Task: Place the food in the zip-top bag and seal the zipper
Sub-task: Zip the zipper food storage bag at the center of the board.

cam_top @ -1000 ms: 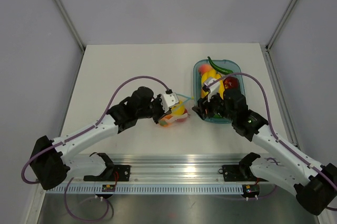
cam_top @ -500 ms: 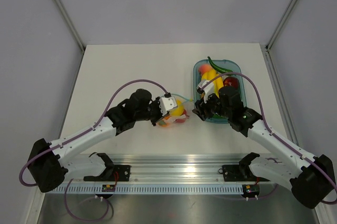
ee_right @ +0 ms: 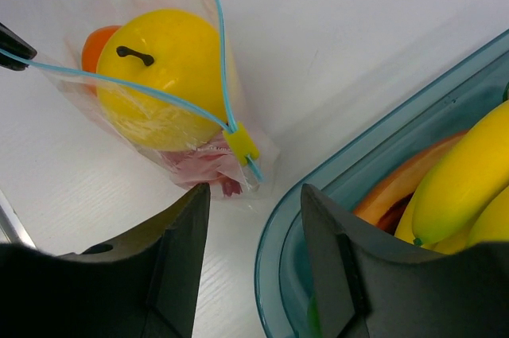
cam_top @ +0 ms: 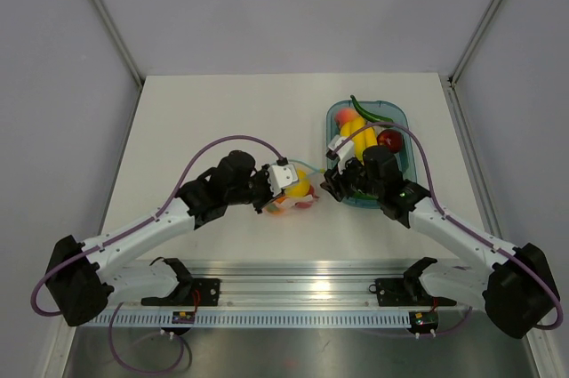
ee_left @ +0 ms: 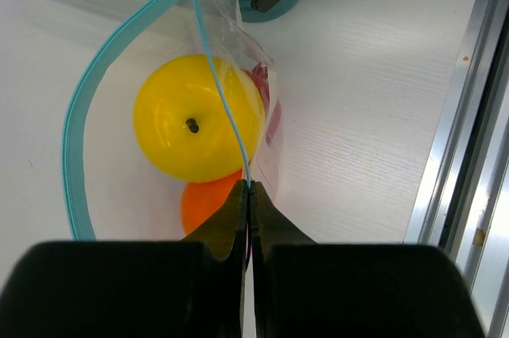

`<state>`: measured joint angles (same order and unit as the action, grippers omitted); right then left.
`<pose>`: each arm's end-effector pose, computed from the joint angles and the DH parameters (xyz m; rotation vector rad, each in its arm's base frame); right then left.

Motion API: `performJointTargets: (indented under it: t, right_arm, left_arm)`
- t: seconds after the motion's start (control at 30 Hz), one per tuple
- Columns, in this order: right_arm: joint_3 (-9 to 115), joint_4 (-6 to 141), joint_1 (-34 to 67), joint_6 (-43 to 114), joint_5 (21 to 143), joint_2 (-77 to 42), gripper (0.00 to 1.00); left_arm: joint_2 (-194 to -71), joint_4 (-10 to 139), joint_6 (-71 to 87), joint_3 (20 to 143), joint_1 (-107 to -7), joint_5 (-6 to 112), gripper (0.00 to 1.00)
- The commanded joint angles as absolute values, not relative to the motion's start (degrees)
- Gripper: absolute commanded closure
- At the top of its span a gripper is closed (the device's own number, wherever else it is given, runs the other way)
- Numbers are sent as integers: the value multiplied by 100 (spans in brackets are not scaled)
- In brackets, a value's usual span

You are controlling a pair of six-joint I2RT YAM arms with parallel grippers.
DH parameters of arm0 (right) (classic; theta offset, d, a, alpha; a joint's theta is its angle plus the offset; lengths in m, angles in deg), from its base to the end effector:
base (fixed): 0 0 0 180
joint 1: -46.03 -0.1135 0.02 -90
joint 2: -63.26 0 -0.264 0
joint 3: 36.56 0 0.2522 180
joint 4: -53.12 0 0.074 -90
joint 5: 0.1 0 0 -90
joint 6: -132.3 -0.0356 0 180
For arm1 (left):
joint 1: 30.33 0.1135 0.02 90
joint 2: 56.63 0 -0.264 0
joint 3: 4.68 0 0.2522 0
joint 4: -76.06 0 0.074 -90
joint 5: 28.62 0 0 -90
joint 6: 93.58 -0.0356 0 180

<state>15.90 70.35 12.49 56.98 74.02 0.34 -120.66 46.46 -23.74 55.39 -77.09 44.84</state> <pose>0.1977 0.1428 0.2525 -1.0011 1.8113 0.4880 0.1612 -0.1862 0.2737 1.3434 1.7245 -0.5773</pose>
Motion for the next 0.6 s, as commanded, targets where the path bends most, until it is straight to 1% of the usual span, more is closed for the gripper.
performJointTargets:
  t: [0.0, 0.2, 0.33, 0.37, 0.4, 0.53, 0.57]
  right_arm:
    - [1552, 6320, 1307, 5803, 7224, -19, 45]
    - [1613, 6178, 1307, 5830, 6907, -81, 46]
    - [1631, 6240, 1307, 5830, 6828, -81, 64]
    - [1622, 6249, 1307, 5830, 6828, -55, 74]
    - [1605, 6249, 1307, 5777, 6828, 6, 78]
    - [1508, 6258, 1307, 5742, 6951, 164, 100]
    - [1491, 6258, 1307, 5724, 6968, 217, 100]
  left_arm:
    - [-11886, 4736, -2493, 5523, -7682, 4319, 100]
    - [-11956, 4736, -2467, 5549, -7682, 4266, 100]
    - [-11974, 4753, -2458, 5549, -7682, 4318, 100]
    - [-11991, 4710, -2467, 5566, -7682, 4319, 100]
    - [-12009, 4709, -2458, 5566, -7682, 4327, 100]
    - [-12027, 4736, -2432, 5602, -7682, 4362, 100]
    - [-12018, 4762, -2449, 5610, -7682, 4389, 100]
